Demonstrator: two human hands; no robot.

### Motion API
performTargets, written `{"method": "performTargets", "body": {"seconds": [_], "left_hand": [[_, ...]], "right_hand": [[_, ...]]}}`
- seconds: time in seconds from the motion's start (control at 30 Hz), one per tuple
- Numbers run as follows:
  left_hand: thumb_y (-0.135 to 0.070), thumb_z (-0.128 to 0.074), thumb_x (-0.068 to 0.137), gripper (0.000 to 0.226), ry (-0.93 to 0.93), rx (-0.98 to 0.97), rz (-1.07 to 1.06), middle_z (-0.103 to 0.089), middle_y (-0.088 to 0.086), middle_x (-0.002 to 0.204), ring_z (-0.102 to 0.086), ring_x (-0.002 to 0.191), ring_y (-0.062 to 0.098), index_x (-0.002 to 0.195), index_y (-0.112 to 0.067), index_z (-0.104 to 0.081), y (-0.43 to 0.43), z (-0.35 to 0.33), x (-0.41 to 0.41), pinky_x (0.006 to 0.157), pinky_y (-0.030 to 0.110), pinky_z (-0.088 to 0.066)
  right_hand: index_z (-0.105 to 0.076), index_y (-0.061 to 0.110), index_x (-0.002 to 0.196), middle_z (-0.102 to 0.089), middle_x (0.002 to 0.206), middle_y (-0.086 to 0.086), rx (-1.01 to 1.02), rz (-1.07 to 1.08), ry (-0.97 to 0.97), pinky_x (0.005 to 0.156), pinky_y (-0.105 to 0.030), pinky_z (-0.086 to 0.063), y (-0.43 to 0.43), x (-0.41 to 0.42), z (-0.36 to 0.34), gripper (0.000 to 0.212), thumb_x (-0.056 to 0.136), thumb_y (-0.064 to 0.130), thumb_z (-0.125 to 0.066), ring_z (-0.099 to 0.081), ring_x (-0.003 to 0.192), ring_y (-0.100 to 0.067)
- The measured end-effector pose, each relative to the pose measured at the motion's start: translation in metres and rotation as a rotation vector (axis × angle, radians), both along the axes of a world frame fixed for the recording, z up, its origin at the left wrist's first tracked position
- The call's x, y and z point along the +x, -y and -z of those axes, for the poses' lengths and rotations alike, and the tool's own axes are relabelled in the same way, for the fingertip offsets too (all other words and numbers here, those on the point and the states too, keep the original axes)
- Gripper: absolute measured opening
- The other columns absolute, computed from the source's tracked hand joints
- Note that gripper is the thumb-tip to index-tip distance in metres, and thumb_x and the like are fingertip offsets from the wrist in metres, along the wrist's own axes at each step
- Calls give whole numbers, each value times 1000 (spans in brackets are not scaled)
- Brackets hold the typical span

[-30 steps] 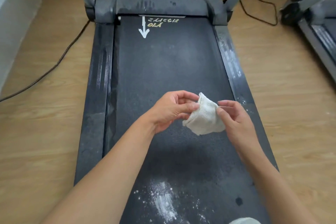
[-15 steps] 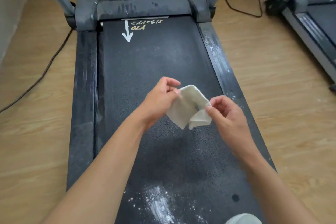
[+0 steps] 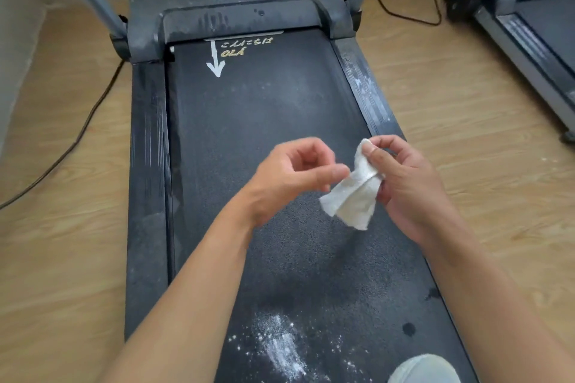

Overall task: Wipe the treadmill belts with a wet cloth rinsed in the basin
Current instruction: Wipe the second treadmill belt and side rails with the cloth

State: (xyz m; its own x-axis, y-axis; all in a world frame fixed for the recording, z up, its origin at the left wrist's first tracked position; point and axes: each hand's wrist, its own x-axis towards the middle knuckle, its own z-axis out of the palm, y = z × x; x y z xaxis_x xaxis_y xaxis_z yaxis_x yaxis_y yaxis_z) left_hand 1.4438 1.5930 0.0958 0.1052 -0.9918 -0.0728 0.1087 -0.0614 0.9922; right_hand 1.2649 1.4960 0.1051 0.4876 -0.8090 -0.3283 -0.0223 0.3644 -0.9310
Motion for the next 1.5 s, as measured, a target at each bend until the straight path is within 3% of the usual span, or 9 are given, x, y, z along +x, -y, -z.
{"method": "performTargets", "body": {"seconds": [0.2,0.5,0.67,0.8,0.93,1.07,1.2,1.33,1.5], "left_hand": [[-3,-85,86,32,-14,63,83,-69,16,97,-71,96,26,94,2,-54,4,10,-26,98,50,-58],[-12,-84,88,36,-9,91,24,-64,17,106,-62,95,23,114,-11,-60,3,17,-16,88,43,-57],[-20,-91,80,41,303,71,38,-68,10,99,-60,81,9,101,-13,-57,1,16,-20,75,28,-52],[-14,-72,90,19,269,55,-20,-68,17,102,-68,89,27,102,-7,-60,2,19,-22,89,52,-55],[-16,-68,91,9,235,91,-105,-71,14,95,-67,87,30,96,-9,-66,3,22,-16,92,55,-55],[-24,-58,87,16,276,71,-287,-55,-3,76,-48,71,11,87,-8,-57,0,6,2,67,27,-43],[-5,-52,95,6,434,-20,-110,-53,-5,78,-46,67,9,92,-9,-56,8,-41,10,61,18,-40],[-6,-53,95,11,563,-72,109,-55,-11,80,-48,66,4,94,-11,-62,18,-64,5,64,14,-40],[-5,-66,97,10,543,-174,27,-60,-4,89,-53,70,13,102,-11,-72,25,-50,13,70,16,-42]], "right_hand": [[-62,12,116,-66,90,-8,172,12,176,62,-26,-58,0,-4,2,26,93,16,-72,-64,72,-18],[-53,0,146,-65,135,-27,229,-141,315,96,-36,-60,-1,-7,2,58,91,-4,-71,-68,118,-36],[-51,-4,148,-68,124,-19,318,-111,378,86,-26,-60,-8,-3,1,55,95,-3,-60,-72,106,-23],[-59,2,140,-69,116,-16,331,-79,401,86,-26,-61,-8,-3,2,53,88,-2,-69,-72,98,-22],[-61,3,139,-71,111,-14,304,-97,340,87,-31,-62,-7,-7,5,51,88,-5,-64,-71,97,-24],[-70,18,132,-68,87,-1,2,-137,-46,71,-35,-50,-8,-14,6,60,79,0,-51,-60,82,-18],[-72,34,89,-60,68,14,-447,-393,-478,62,-31,-39,-25,-16,3,27,75,26,-51,-50,64,-12],[-69,8,88,-66,74,-16,-381,-531,-450,60,-46,-43,-39,-4,-4,62,79,68,-72,-58,63,-27],[-78,16,98,-77,90,-20,-320,-452,-312,72,-58,-58,-49,9,-12,25,91,40,-78,-74,85,-40]]}}
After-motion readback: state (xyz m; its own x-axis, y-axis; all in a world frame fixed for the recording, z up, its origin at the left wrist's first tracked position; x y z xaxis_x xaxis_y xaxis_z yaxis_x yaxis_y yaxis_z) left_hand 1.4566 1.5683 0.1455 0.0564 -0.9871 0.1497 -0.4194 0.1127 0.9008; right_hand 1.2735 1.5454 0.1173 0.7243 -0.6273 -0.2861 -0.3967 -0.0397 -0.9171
